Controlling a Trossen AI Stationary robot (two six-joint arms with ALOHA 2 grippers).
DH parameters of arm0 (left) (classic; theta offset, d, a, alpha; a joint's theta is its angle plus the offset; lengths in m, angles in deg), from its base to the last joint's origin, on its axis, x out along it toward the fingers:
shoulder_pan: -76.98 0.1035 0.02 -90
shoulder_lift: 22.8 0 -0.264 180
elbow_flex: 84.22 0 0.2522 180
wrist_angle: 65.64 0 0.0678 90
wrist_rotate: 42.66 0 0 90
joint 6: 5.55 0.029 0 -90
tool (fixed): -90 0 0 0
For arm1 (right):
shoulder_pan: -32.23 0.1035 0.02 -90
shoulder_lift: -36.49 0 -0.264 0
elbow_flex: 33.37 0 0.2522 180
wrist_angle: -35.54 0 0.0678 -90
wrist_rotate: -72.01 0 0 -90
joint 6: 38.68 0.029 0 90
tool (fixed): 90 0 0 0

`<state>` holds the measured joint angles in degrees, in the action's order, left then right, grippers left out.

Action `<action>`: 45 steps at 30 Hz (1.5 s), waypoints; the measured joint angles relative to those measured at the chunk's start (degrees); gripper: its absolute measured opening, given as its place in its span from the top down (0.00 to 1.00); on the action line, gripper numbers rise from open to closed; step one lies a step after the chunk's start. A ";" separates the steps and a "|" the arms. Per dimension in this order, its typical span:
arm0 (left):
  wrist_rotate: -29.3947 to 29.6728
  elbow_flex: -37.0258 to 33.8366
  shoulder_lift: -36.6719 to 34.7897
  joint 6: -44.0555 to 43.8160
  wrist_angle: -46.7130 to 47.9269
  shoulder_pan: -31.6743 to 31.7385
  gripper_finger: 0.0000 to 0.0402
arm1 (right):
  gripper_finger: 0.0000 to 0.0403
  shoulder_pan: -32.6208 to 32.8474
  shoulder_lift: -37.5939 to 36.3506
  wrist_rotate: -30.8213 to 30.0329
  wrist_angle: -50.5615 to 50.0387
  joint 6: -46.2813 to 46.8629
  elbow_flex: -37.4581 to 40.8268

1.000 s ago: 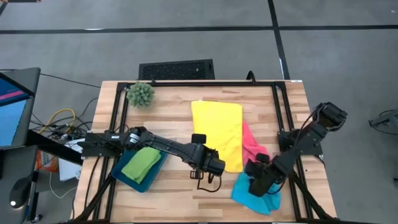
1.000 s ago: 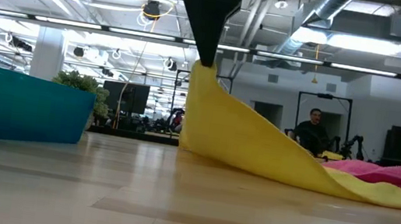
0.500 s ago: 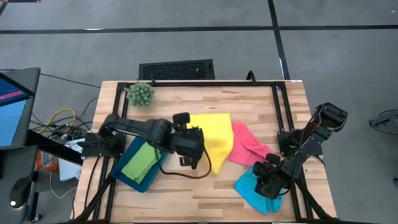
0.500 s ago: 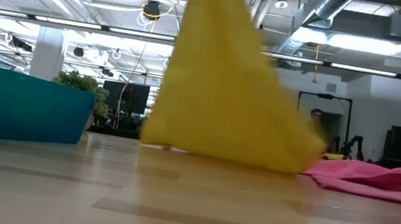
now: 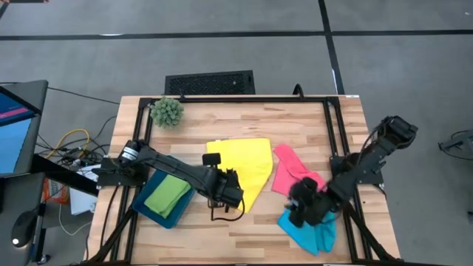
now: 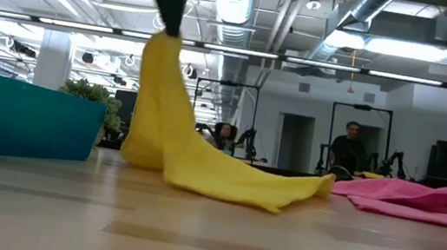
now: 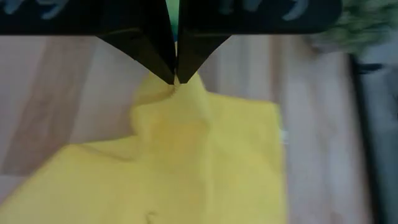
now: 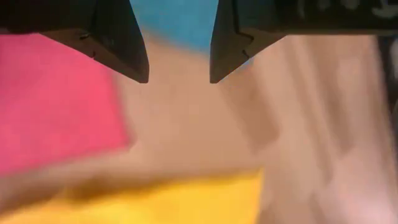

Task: Fold microfiber towels
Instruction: Fold the yellow microfiber towel

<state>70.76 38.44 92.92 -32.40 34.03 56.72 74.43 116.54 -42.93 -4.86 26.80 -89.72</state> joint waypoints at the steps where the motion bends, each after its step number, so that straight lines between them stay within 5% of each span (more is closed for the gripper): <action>1: -1.44 -1.13 0.00 -0.51 -1.34 0.00 1.00 | 0.52 -2.54 -0.52 -0.36 0.04 -1.40 0.00; 6: -3.70 -8.08 -3.10 -4.66 -8.79 0.02 1.00 | 0.54 -17.27 -2.79 1.85 5.00 -14.86 0.00; 11: -4.86 -17.73 -8.23 -9.82 -19.66 0.03 1.00 | 0.56 -33.80 -2.90 12.68 15.16 -32.32 0.00; 18: -5.25 -29.61 -11.09 -16.45 -36.63 0.02 1.00 | 0.60 -50.37 7.81 24.89 37.39 -42.55 -1.03; 23: -5.30 -32.50 -11.10 -19.34 -41.92 0.35 1.00 | 0.65 -52.93 21.81 31.05 37.45 -47.37 -9.91; 30: -5.18 -32.48 -11.21 -21.82 -40.61 0.22 1.00 | 0.72 -55.13 34.87 31.92 32.65 -52.68 -21.86; 45: 5.92 -34.76 -11.23 -20.83 -45.54 2.64 1.00 | 0.76 -64.77 39.27 28.94 28.08 -53.49 -26.18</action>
<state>76.68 3.68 81.69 -53.23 -11.51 59.37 9.66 155.81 -13.99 23.22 -26.69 -115.91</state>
